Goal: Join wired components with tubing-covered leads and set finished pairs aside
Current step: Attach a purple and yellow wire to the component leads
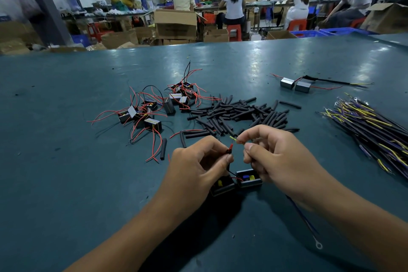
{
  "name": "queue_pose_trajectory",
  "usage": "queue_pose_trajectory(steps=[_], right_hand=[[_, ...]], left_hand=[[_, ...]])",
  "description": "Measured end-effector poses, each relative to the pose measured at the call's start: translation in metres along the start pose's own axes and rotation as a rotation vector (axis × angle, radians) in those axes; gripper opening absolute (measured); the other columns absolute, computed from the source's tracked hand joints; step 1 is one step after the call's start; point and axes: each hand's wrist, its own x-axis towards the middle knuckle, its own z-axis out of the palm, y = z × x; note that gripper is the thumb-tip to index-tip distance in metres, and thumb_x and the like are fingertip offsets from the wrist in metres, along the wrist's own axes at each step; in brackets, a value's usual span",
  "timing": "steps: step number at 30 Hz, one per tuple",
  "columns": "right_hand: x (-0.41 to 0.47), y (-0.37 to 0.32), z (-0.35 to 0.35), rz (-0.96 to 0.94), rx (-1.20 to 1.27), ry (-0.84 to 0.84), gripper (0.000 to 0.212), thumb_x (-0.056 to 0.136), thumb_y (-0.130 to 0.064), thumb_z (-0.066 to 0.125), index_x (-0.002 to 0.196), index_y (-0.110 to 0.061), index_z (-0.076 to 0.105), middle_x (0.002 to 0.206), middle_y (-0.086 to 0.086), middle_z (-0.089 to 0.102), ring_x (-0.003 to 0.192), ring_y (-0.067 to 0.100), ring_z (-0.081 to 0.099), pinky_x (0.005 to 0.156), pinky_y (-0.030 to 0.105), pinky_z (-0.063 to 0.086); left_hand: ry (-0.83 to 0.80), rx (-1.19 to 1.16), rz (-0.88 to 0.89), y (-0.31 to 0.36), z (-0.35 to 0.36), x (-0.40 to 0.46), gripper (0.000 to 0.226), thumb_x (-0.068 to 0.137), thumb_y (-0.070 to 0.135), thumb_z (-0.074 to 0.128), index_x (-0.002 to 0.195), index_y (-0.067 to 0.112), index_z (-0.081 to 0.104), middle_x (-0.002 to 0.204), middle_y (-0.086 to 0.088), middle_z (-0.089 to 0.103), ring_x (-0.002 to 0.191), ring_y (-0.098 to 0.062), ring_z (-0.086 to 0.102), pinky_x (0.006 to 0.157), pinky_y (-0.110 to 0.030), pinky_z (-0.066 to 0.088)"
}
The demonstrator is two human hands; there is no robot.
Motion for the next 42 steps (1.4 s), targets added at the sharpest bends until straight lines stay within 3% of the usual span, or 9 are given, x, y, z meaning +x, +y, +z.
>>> queue_pose_trajectory(steps=[10,17,20,23,25,42], right_hand=[[-0.002,0.000,0.007,-0.063,0.069,-0.039,0.011,0.095,-0.008,0.065,0.094,-0.018,0.069,0.064,0.000,0.067,0.048,0.013,0.043,0.041,0.021,0.035],[-0.003,0.008,0.015,-0.152,0.057,0.019,0.007,0.092,-0.006,0.068,0.091,-0.012,0.069,0.063,0.001,0.069,0.047,0.000,0.055,0.044,0.011,0.039],[-0.004,0.008,0.014,-0.197,-0.017,0.033,0.009,0.091,-0.009,0.071,0.089,-0.019,0.070,0.071,0.005,0.073,0.058,0.011,0.063,0.048,0.017,0.045],[-0.005,0.007,0.013,-0.254,-0.135,0.060,0.009,0.091,-0.016,0.072,0.088,-0.024,0.070,0.074,0.002,0.074,0.071,0.026,0.070,0.061,0.040,0.058],[-0.005,0.007,0.013,-0.276,-0.166,0.067,0.009,0.091,-0.017,0.072,0.088,-0.026,0.070,0.075,0.000,0.074,0.072,0.026,0.070,0.068,0.049,0.058],[-0.006,0.007,0.010,-0.395,-0.348,0.130,0.008,0.089,-0.019,0.073,0.088,-0.027,0.071,0.069,-0.003,0.069,0.060,0.018,0.064,0.058,0.039,0.052]], left_hand=[[0.013,-0.010,0.002,0.004,0.000,0.000,0.004,0.088,0.014,0.074,0.087,0.011,0.071,0.072,0.000,0.071,0.065,-0.012,0.071,0.062,-0.036,0.060],[0.017,0.013,0.033,0.002,0.000,-0.001,0.005,0.090,0.017,0.072,0.087,0.014,0.072,0.072,-0.001,0.070,0.065,-0.016,0.070,0.060,-0.042,0.058],[0.025,0.033,0.053,0.001,0.000,-0.001,0.004,0.090,0.019,0.071,0.086,0.017,0.072,0.072,0.001,0.070,0.064,-0.018,0.070,0.059,-0.043,0.058],[0.020,0.030,0.057,0.000,0.000,-0.001,0.003,0.091,0.017,0.071,0.087,0.018,0.072,0.074,0.002,0.071,0.065,-0.016,0.071,0.059,-0.041,0.059],[0.018,0.020,0.048,0.000,0.001,-0.002,0.003,0.091,0.016,0.072,0.088,0.017,0.072,0.074,0.001,0.071,0.066,-0.016,0.071,0.060,-0.042,0.060],[0.060,0.101,0.078,0.014,0.001,-0.002,0.005,0.089,0.012,0.071,0.095,0.013,0.072,0.078,0.005,0.072,0.069,-0.013,0.071,0.063,-0.036,0.057]])
